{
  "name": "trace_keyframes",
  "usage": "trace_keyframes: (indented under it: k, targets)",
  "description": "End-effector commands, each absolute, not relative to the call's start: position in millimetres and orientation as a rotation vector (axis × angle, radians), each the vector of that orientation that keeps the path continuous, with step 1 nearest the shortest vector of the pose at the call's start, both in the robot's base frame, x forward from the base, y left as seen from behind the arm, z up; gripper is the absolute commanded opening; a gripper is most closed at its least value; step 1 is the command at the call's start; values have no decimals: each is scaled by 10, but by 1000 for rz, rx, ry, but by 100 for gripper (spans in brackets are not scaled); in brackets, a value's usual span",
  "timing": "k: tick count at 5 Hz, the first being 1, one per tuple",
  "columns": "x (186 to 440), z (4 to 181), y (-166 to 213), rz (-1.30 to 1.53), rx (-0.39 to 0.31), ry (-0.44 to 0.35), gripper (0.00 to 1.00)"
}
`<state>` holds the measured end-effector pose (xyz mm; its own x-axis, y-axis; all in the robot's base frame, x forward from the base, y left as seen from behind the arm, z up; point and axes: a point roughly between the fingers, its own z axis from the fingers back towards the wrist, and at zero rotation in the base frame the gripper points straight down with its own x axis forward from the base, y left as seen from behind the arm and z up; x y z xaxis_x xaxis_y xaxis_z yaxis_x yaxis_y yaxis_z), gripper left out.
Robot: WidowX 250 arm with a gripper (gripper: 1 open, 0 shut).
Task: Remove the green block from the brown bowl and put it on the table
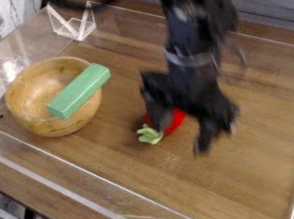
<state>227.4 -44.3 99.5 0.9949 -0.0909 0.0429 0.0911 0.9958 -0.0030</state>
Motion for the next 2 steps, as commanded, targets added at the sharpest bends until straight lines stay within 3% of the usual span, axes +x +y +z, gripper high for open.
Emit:
trace_keyframes:
  k: [1,2]
  targets:
    - [2424,1254,-405,-96,-21,-100,100]
    - [2492,1282,-434,-91,-40,-99,0]
